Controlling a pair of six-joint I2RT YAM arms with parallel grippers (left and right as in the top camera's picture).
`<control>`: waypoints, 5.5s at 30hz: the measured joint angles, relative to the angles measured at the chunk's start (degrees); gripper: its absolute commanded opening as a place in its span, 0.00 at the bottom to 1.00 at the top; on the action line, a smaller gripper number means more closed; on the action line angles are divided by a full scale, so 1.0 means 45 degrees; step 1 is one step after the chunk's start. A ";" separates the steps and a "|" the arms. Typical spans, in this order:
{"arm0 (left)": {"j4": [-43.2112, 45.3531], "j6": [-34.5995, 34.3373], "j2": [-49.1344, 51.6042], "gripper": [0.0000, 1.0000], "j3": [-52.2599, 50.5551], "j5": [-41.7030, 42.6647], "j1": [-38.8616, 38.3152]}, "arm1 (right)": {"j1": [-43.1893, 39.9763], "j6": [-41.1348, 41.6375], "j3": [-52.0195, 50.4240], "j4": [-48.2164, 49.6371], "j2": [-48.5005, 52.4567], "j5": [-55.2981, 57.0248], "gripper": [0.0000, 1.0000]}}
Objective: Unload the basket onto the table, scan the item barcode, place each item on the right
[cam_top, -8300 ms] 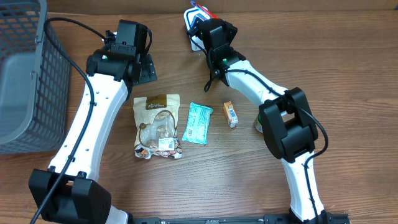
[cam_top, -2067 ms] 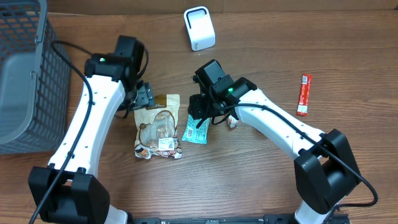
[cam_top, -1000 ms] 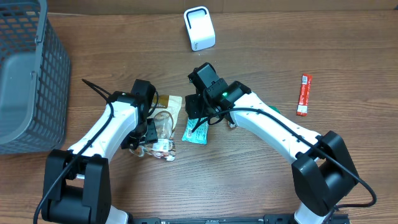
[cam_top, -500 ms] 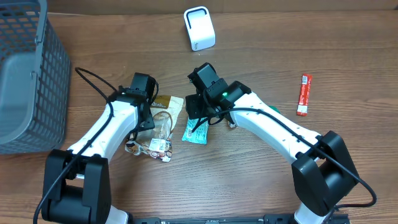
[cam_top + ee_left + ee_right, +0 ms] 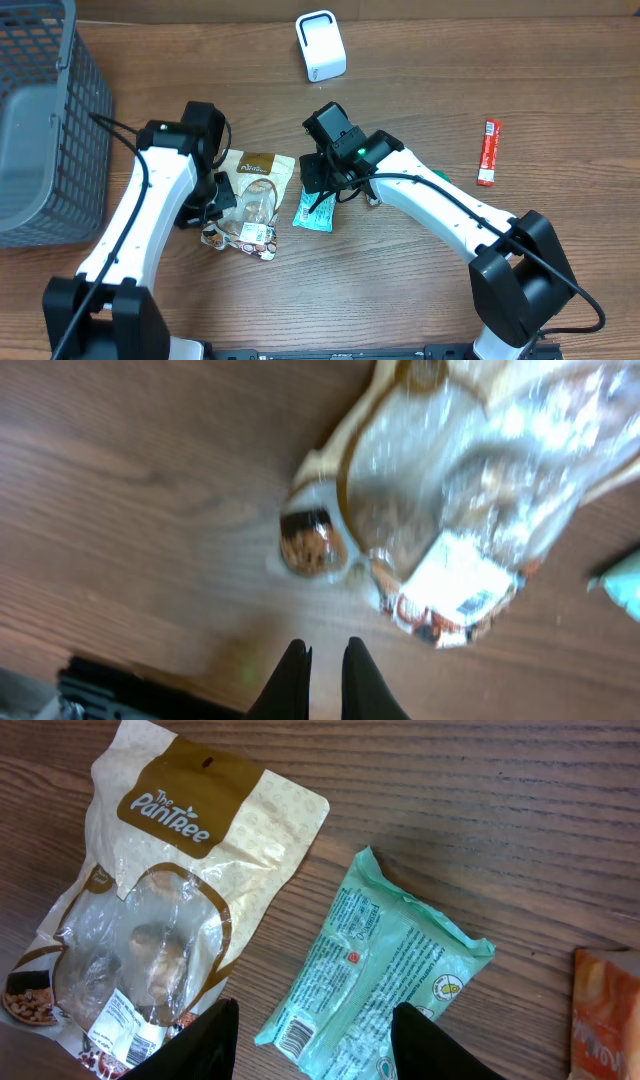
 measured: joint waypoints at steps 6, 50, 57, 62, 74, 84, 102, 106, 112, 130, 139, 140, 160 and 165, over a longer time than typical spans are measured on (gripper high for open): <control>0.1137 -0.0058 -0.0413 0.04 -0.2293 0.0675 -0.0015 | 0.0000 -0.0005 0.0000 0.0000 0.0000 0.0000 0.51; 0.4891 -0.0821 -0.0403 0.58 -0.1345 -0.0981 0.1457 | -0.0330 -0.0010 0.0131 0.1350 0.0024 -0.0816 0.27; 0.4799 -0.0743 -0.0398 0.59 -0.1336 0.0291 0.1457 | 0.0019 0.0000 0.0199 0.1987 0.1141 -0.0831 0.18; 0.4964 -0.0743 -0.0355 0.60 -0.1773 0.0675 0.1457 | 0.0073 0.0000 0.0194 0.1962 0.2069 -0.0797 0.18; 0.5382 -0.0146 -0.0316 0.63 -0.2064 0.0831 0.1457 | 0.0078 -0.0005 0.0214 -0.0083 0.2166 -0.0005 0.19; 0.5610 0.0024 -0.0316 0.65 -0.2064 0.0831 0.1457 | 0.0078 0.0005 0.0321 -0.1472 0.2161 0.1141 0.19; 0.6955 -0.0709 -0.0316 0.87 -0.2837 0.1292 0.1404 | 0.0078 -0.0981 0.3453 0.0136 0.2084 0.0811 0.42; 0.8121 -0.0855 -0.0316 0.85 -0.3657 0.1452 0.1404 | 0.0078 -0.1360 0.3453 0.1151 0.2234 0.0981 0.46; 0.9384 -0.1044 -0.0316 0.84 -0.4512 0.1564 0.1404 | 0.0073 -0.2030 0.3453 0.2268 0.3196 0.1127 0.48; 1.0574 -0.1234 -0.0316 0.83 -0.5270 0.2030 0.1404 | 0.0073 -0.2220 0.3060 0.2220 0.4080 0.0418 0.48; 1.0574 -0.1234 -0.0316 0.83 -0.5289 0.2006 0.1404 | 0.0073 -0.1831 0.2895 0.1744 0.4376 -0.1268 0.47; 1.0574 -0.1234 -0.0316 0.83 -0.5289 0.2001 0.1404 | 0.0078 -0.1729 0.2895 0.1501 0.4376 -0.1486 0.46; 1.1710 -0.1020 -0.0316 0.84 -0.5304 0.1423 0.1404 | 0.0262 -0.0991 0.2909 0.0816 0.3988 -0.1472 0.65; 1.1934 -0.0986 -0.0316 0.84 -0.5304 0.1394 0.1404 | 0.0262 -0.1005 0.2914 0.1977 0.3968 -0.0559 0.67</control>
